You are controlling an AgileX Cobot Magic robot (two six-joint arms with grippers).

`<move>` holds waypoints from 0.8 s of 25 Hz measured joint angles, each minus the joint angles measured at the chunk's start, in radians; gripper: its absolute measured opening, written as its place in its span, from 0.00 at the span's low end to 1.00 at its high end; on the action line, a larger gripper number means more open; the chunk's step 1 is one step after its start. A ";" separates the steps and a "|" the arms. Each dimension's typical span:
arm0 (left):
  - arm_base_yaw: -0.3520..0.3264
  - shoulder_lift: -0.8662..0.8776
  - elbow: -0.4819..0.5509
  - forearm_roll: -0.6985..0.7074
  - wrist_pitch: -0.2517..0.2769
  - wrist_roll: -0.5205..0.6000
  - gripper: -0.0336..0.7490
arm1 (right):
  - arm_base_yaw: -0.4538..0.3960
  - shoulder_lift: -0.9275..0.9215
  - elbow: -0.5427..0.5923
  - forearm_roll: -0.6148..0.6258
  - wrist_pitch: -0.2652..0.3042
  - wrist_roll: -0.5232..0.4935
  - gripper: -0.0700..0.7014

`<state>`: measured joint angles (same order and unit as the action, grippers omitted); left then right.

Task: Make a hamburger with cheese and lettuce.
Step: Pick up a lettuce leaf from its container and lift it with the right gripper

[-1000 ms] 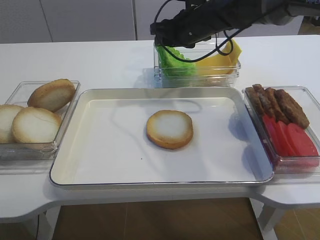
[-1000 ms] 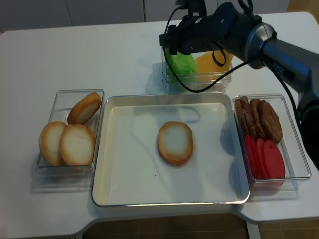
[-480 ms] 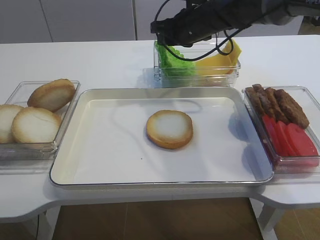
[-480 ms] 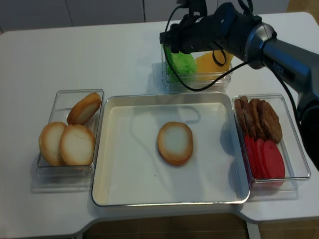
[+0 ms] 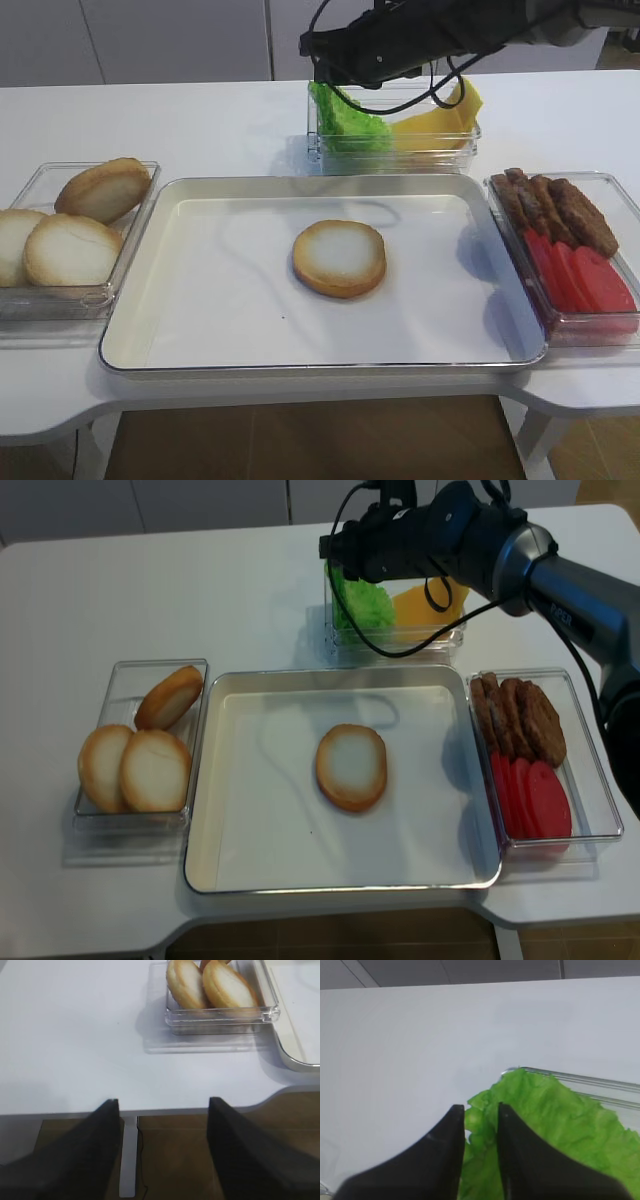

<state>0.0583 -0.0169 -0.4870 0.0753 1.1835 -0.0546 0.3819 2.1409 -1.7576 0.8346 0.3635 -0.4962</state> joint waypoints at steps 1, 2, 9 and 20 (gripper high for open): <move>0.000 0.000 0.000 0.000 0.000 0.000 0.57 | 0.000 0.000 0.000 0.000 0.000 0.000 0.34; 0.000 0.000 0.000 0.000 0.000 0.000 0.57 | 0.000 0.000 0.000 0.000 0.000 0.000 0.34; 0.000 0.000 0.000 0.000 0.000 0.000 0.57 | 0.000 0.000 0.000 0.001 0.000 0.000 0.26; 0.000 0.000 0.000 0.000 0.000 0.000 0.57 | 0.000 0.000 0.000 0.001 0.000 0.000 0.14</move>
<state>0.0583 -0.0169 -0.4870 0.0753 1.1835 -0.0546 0.3819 2.1409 -1.7576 0.8359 0.3635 -0.4962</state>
